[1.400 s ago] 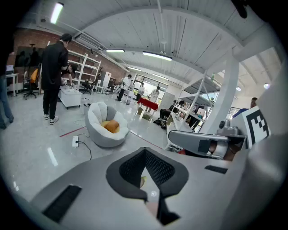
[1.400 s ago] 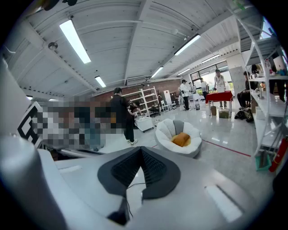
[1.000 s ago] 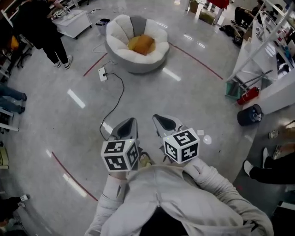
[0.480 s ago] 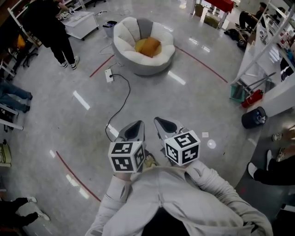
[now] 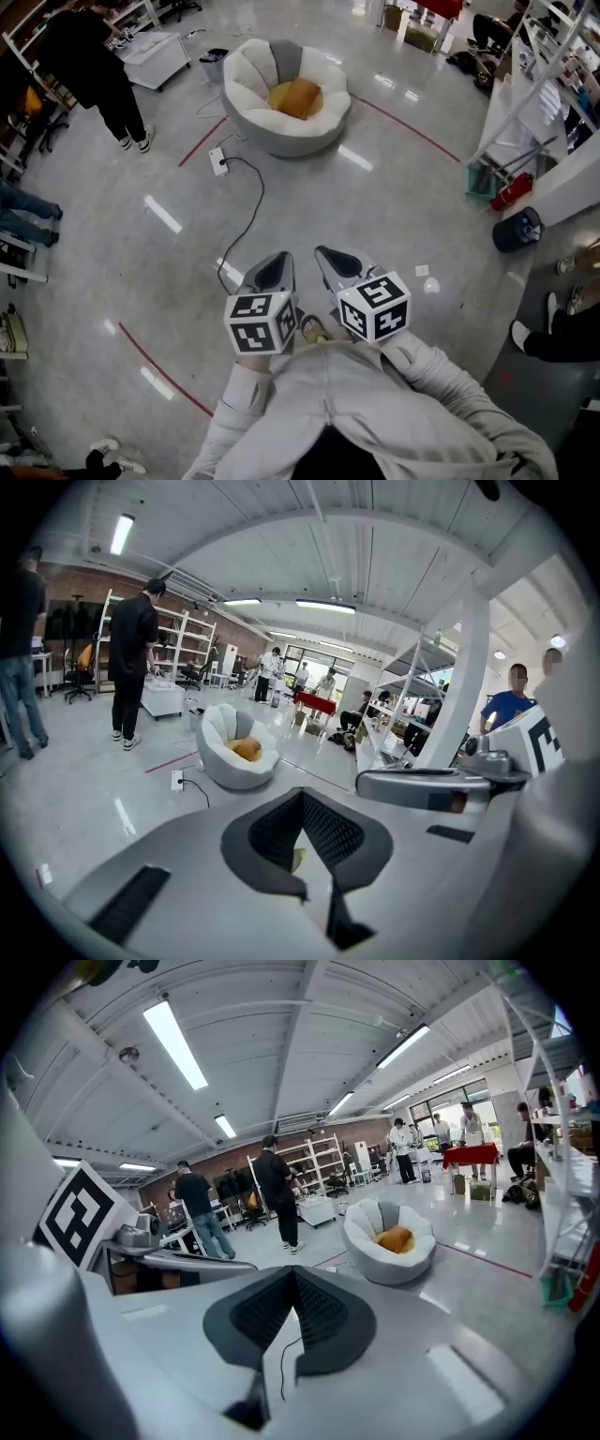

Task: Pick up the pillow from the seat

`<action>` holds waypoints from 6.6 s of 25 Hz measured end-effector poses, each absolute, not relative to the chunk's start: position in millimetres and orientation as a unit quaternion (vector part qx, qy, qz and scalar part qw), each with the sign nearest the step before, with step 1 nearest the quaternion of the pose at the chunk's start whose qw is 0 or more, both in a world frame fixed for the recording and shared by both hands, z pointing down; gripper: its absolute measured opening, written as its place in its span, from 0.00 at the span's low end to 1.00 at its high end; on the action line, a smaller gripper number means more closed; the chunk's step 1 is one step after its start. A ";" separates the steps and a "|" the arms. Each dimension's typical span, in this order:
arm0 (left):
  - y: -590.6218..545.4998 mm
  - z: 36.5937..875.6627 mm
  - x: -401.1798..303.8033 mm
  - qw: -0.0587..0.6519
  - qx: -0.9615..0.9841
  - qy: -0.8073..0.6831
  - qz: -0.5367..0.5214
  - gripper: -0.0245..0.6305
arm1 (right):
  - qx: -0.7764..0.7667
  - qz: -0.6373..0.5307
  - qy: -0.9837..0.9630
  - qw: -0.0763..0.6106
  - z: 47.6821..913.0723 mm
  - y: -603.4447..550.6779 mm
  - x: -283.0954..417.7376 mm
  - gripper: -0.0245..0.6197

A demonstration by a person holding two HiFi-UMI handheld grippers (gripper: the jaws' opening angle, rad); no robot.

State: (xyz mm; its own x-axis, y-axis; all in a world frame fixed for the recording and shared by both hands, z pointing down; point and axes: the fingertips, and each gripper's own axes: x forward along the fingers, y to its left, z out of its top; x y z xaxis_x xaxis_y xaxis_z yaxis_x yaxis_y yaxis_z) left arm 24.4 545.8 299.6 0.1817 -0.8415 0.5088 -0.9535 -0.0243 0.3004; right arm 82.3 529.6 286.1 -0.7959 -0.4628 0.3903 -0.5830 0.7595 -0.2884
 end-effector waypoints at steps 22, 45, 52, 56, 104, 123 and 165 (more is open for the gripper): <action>412.0 309.5 -30.8 0.305 0.690 -0.651 0.088 0.04 | 0.271 0.191 -0.929 0.164 292.7 381.6 34.7 0.04; 151.8 310.2 -35.0 0.323 0.662 -0.671 0.085 0.04 | 0.238 0.184 -0.936 0.183 289.2 114.7 33.7 0.04; 109.9 313.3 -28.9 0.328 0.660 -0.671 0.084 0.04 | 0.238 0.191 -0.935 0.181 293.4 72.1 41.8 0.04; 95.1 316.8 -30.5 0.332 0.658 -0.671 0.088 0.04 | 0.246 0.197 -0.931 0.184 299.3 55.3 45.5 0.04; -352.6 596.0 -209.3 0.422 0.672 -0.539 0.283 0.43 | 0.395 0.316 -0.823 0.258 520.0 -341.2 -87.7 0.04; -448.4 843.4 -229.6 0.487 0.646 -0.468 0.356 0.83 | 0.407 0.366 -0.790 0.277 707.7 -385.8 -82.3 0.04; -435.0 831.9 -199.0 0.544 0.654 -0.437 0.294 0.72 | 0.426 0.369 -0.784 0.260 685.0 -378.6 -73.6 0.04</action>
State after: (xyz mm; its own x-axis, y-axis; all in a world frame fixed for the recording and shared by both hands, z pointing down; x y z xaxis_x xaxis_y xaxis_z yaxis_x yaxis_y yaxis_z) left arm -199.0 -435.0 831.9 0.4463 -0.2513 0.8589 -0.8902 -0.0268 0.4547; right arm -73.6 -378.6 685.0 -0.5023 -0.4764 0.7216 -0.8596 0.3656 -0.3570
